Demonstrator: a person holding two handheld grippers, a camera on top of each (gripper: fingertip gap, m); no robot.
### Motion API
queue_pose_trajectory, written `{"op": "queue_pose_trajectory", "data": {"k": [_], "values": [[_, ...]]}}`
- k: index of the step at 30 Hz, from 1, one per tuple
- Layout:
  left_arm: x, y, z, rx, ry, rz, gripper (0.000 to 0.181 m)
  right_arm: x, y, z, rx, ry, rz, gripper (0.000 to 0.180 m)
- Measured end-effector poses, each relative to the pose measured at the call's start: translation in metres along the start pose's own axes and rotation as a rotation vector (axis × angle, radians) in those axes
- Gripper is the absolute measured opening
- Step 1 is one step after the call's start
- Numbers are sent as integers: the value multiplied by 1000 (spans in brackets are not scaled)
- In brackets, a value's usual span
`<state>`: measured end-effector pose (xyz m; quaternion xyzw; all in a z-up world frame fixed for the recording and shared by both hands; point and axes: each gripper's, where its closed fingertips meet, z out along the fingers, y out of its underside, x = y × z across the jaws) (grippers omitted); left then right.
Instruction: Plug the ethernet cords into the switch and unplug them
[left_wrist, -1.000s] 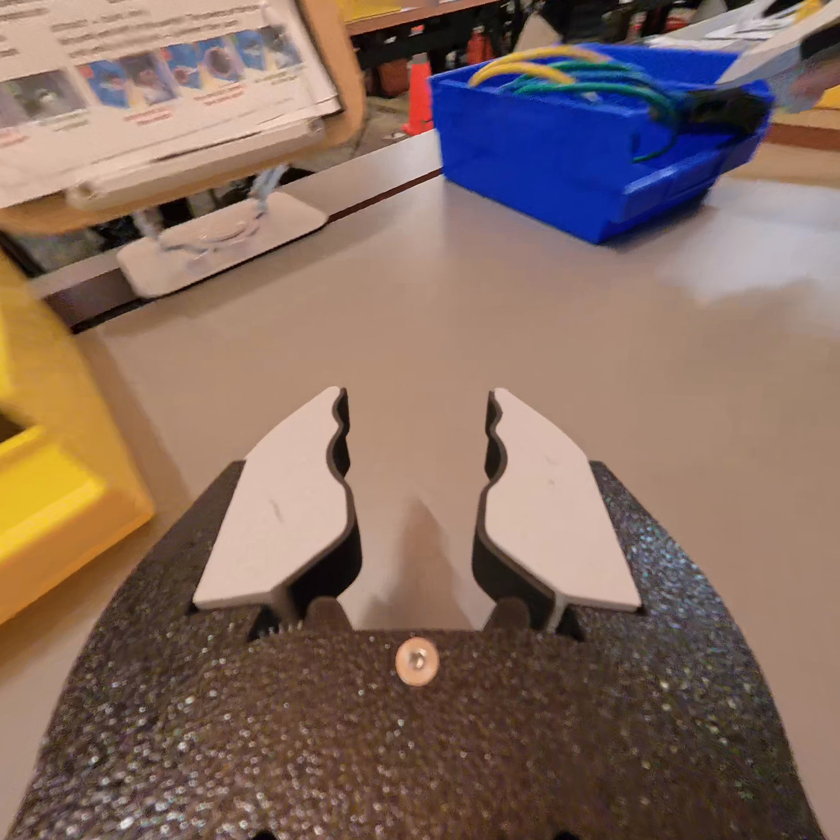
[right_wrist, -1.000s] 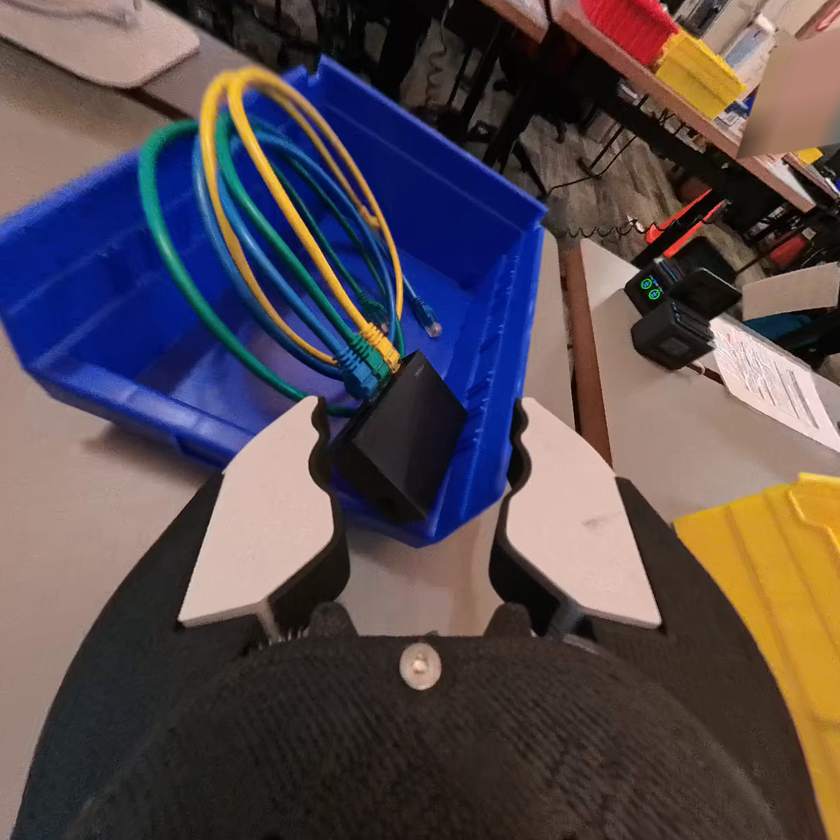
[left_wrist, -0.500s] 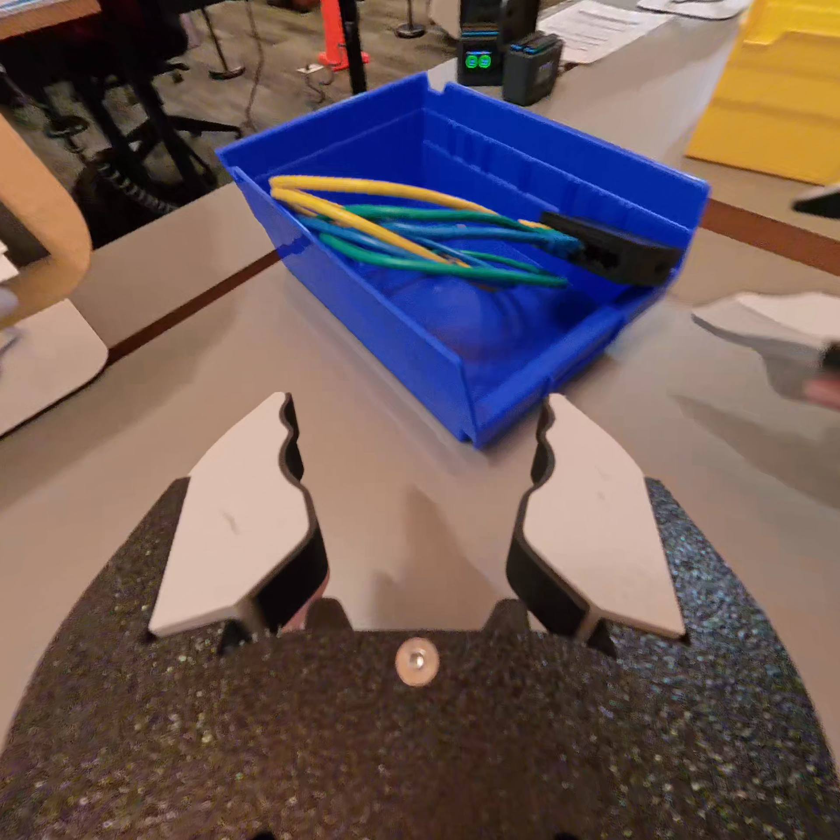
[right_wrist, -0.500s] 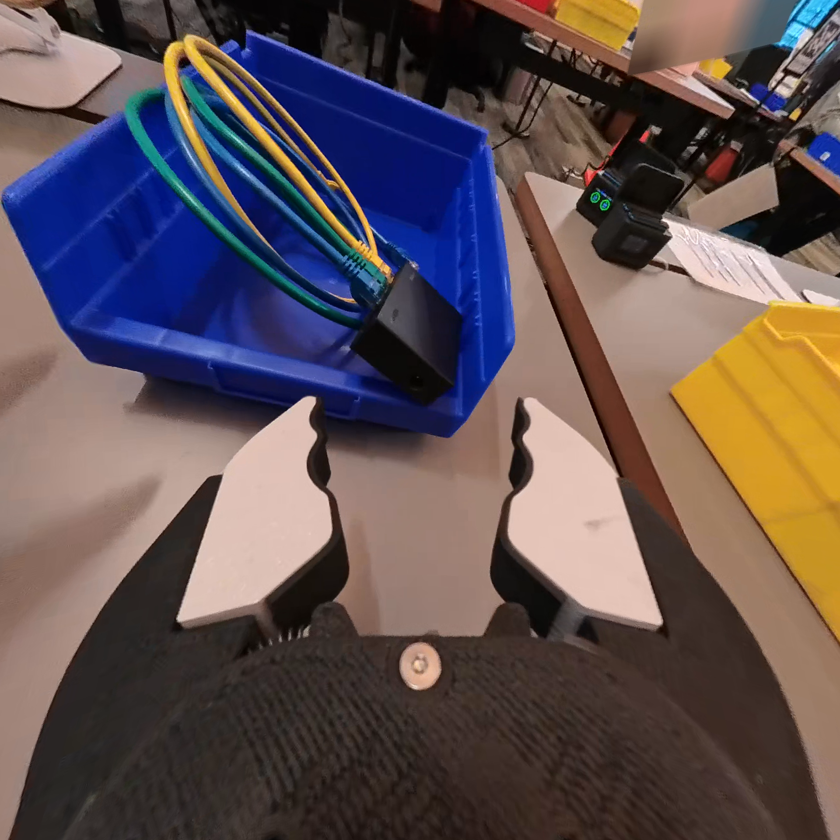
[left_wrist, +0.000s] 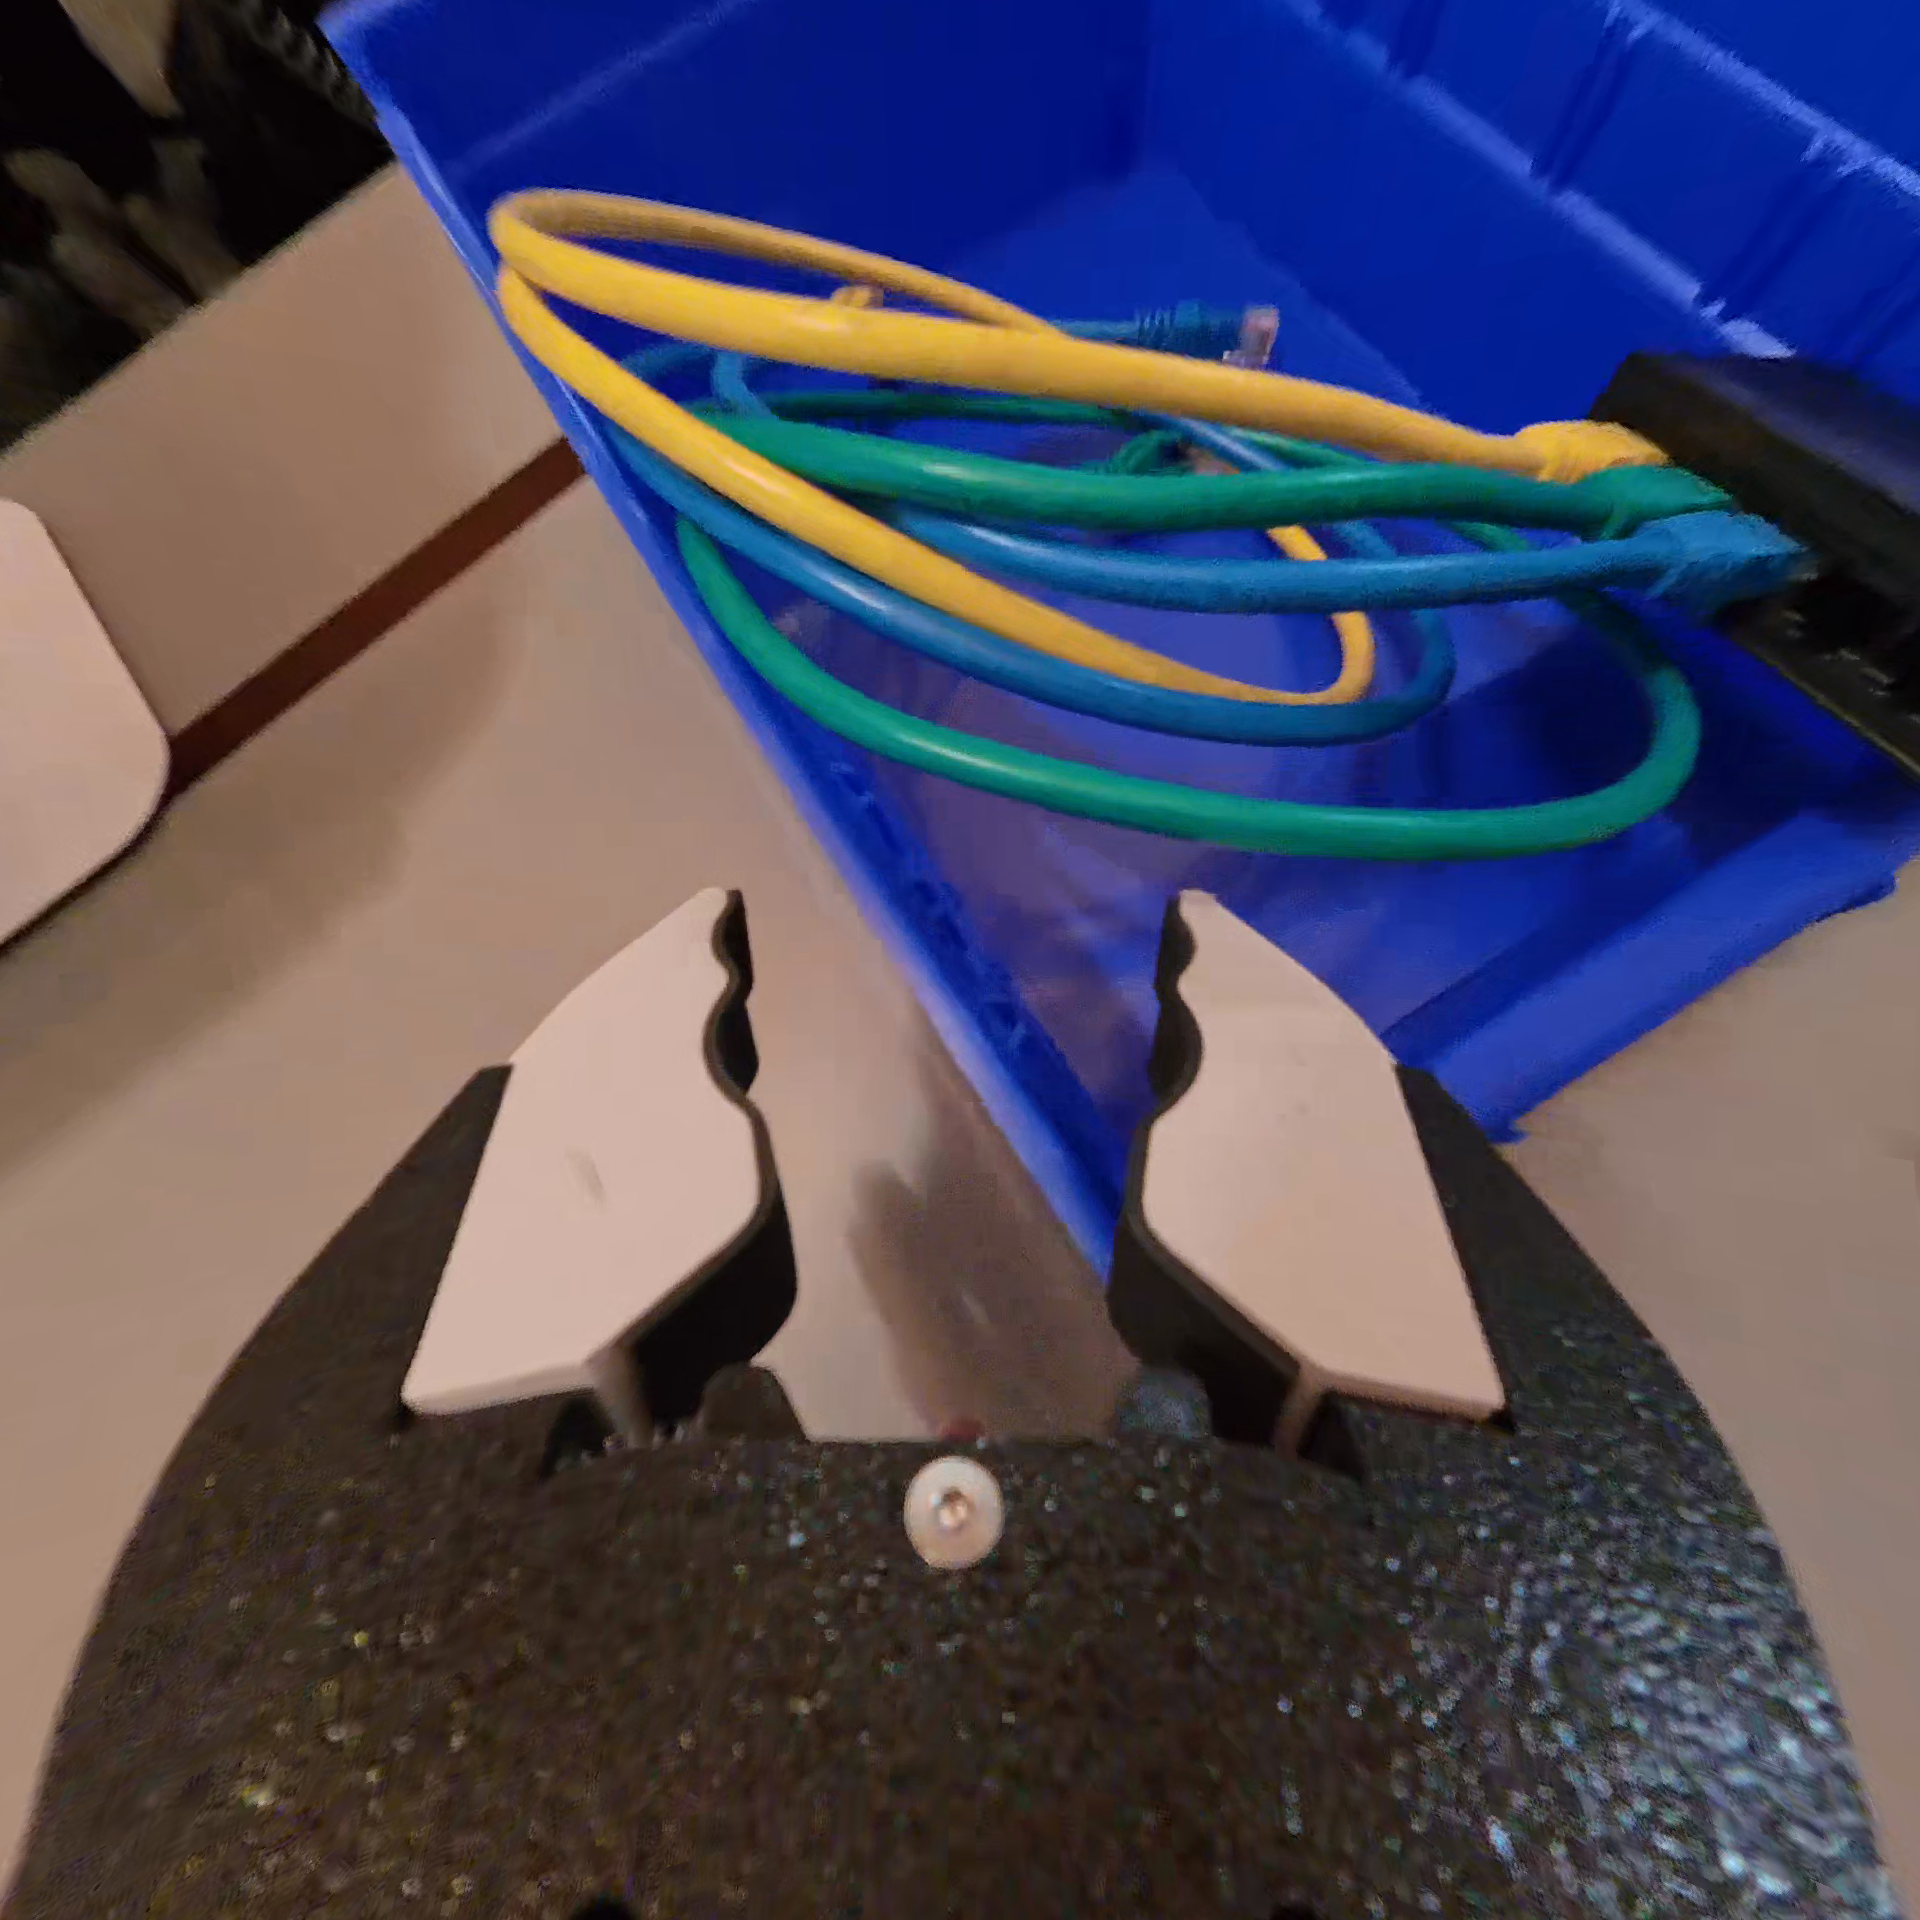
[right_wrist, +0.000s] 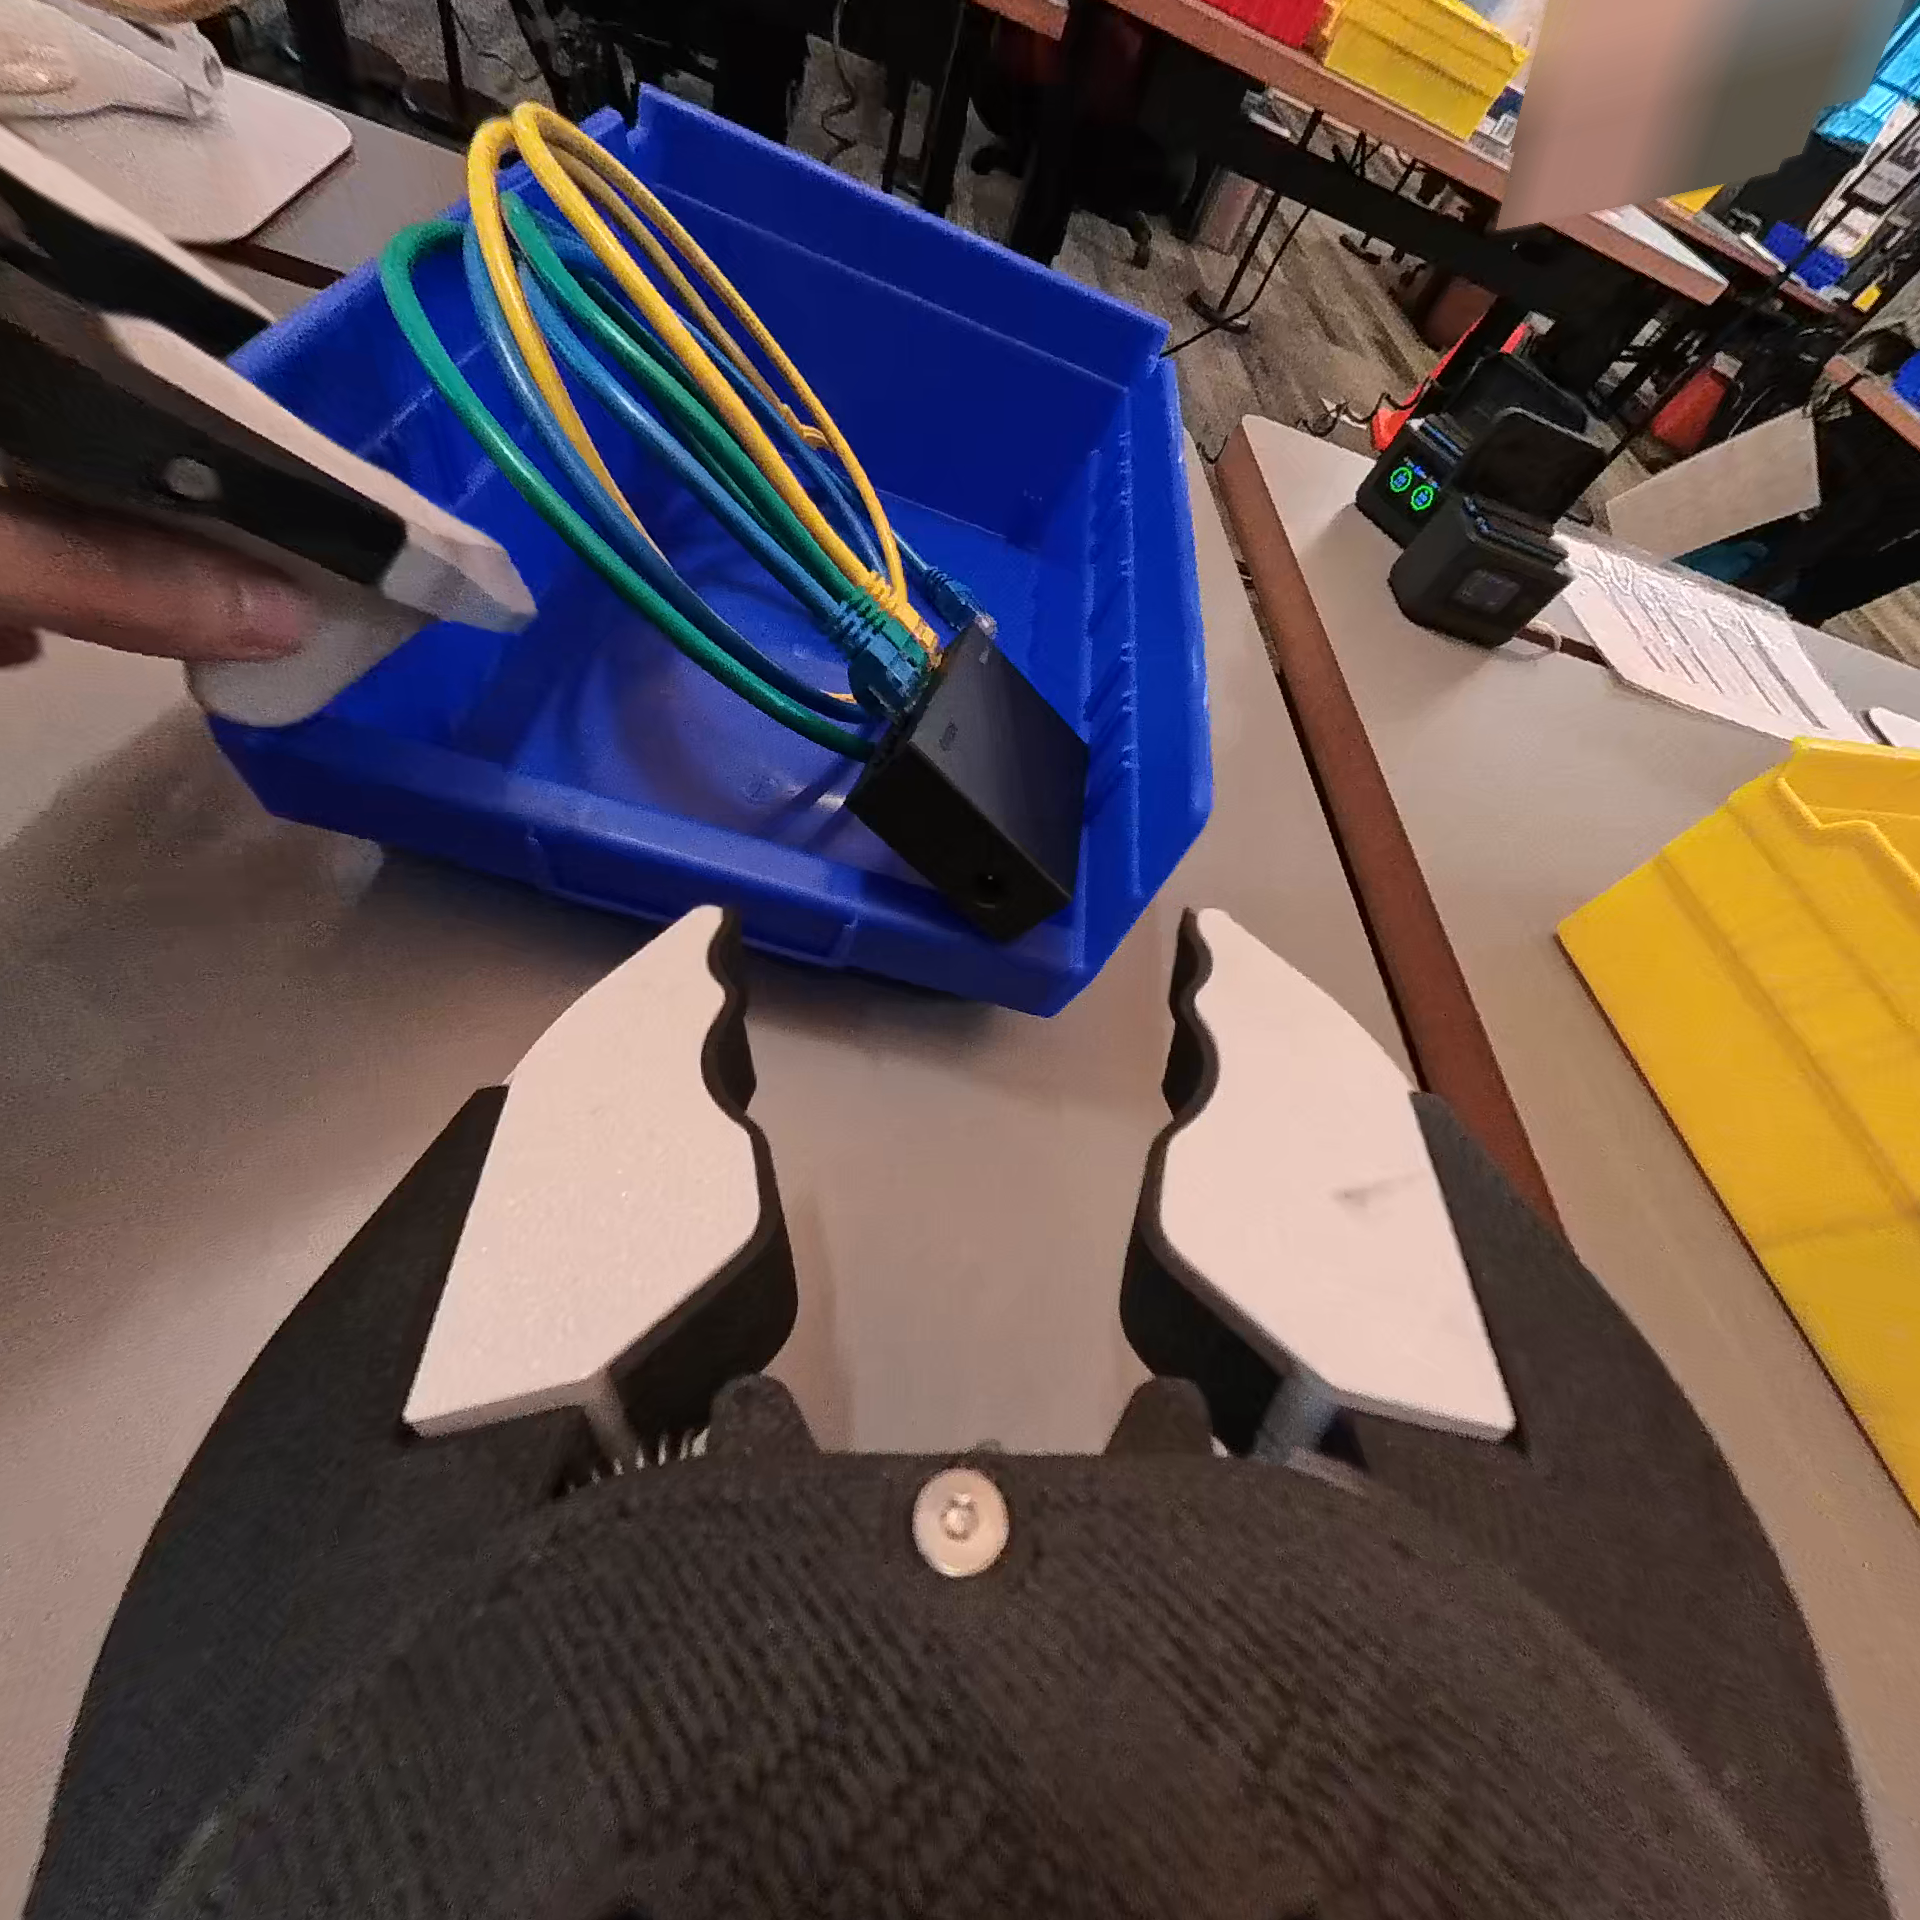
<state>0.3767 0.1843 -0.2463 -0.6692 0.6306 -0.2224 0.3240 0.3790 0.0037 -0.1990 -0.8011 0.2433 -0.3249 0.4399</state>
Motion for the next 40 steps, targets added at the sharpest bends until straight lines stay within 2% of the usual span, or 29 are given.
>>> {"op": "queue_pose_trajectory", "data": {"k": [2,3,5,9,12,16,19,21,27,33,37,40], "values": [[0,-1,7,-28,11,-54,54,-2,-7,-5,25,-29,8,75],[-5,-1,10,-36,-11,-71,32,-1,-11,-8,41,-42,19,75],[-19,-1,13,-29,-43,-101,18,2,-20,-17,79,-49,49,74],[-38,12,1,-41,-10,-78,11,14,-34,-35,135,-21,49,72],[-54,37,-25,-44,32,-50,11,16,-51,-52,213,-47,77,66],[-80,93,-86,-34,91,17,10,-8,-84,-77,335,-196,136,70],[-101,154,-145,-45,131,58,10,-40,-104,-89,370,-282,111,82],[-117,199,-189,-59,158,60,10,-72,-116,-91,378,-356,88,91],[-176,326,-311,-86,125,-26,9,-216,-136,-72,299,-691,92,100],[-234,424,-401,-140,8,-304,5,-385,-181,-43,206,-914,74,108],[-274,471,-443,-170,-163,-418,4,-471,-202,-19,120,-929,73,107],[-305,500,-468,-154,-290,-572,4,-508,-210,7,95,-838,44,103]]}}
